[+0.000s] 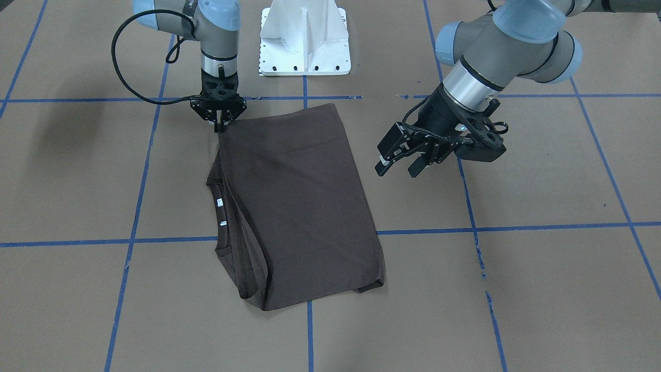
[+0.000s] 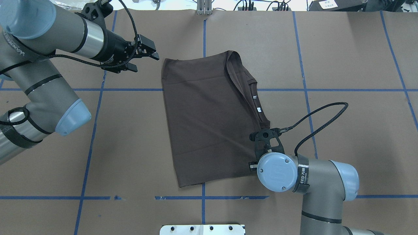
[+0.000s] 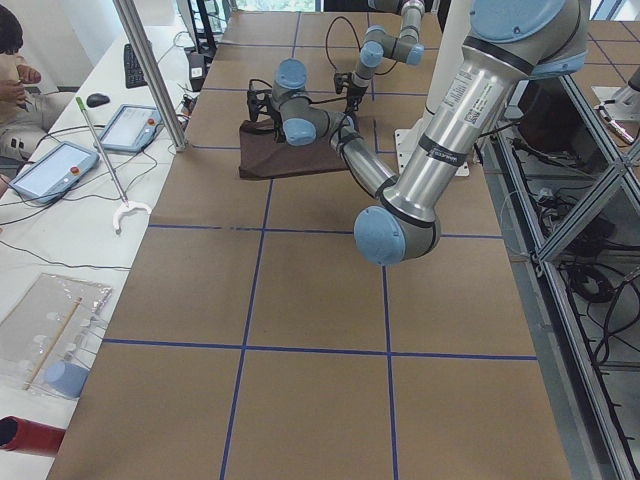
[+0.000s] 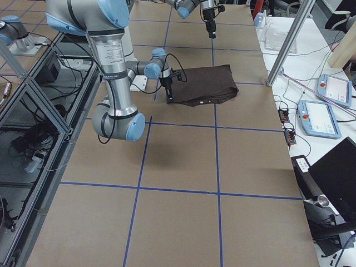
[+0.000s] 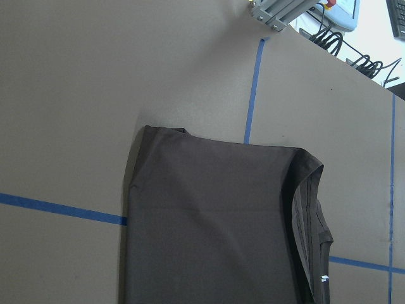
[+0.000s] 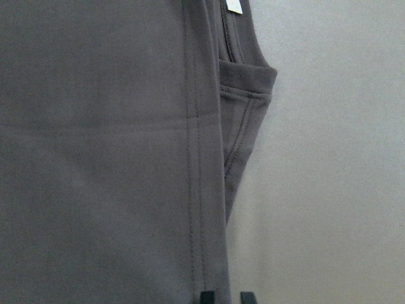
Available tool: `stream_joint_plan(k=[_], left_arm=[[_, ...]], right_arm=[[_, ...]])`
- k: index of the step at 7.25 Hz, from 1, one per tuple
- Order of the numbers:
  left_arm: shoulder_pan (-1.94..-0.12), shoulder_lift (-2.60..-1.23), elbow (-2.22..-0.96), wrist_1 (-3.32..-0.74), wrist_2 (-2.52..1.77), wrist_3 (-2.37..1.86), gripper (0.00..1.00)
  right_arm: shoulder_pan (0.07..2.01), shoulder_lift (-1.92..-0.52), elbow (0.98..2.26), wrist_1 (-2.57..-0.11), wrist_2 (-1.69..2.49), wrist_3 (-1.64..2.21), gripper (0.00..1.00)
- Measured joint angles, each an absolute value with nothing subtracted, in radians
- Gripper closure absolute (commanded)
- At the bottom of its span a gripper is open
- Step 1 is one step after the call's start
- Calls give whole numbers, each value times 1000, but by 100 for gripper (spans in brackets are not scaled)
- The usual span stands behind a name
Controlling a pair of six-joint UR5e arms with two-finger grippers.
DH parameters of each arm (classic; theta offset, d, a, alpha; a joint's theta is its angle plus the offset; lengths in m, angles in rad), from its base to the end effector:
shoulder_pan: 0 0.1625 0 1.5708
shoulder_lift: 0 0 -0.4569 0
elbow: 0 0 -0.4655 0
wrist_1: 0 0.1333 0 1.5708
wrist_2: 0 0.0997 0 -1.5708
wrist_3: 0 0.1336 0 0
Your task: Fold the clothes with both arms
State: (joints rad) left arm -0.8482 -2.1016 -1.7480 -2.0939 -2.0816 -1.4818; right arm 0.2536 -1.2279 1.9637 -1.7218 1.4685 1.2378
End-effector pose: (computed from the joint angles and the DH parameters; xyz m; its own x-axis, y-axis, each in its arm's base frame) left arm 0.4305 -0.5910 0.1986 0.2506 -0.1669 -0.9536 0.3285 0.9412 -0.0784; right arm -0.5974 -0.3066 0.3361 0.8622 -0.1124 0.4939 -0.0236 0.9651 0.2609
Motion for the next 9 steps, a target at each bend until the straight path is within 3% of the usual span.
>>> stream_joint_plan(k=[2,5,9], left_arm=[[-849,-2102,-1752,-2094,-2081,-1482,13],[-850,-2088,-1785,-2093,-2079,-1488,13],[-851,-2075,-1796,-2092,-2077,-1491,13]], right_arm=[[252,-1224,1997,-1718,1470,1299,19],[252,-1216,2053,-1715,1444,1527,21],[254,-1202,1923,-1509,1405,2017,20]])
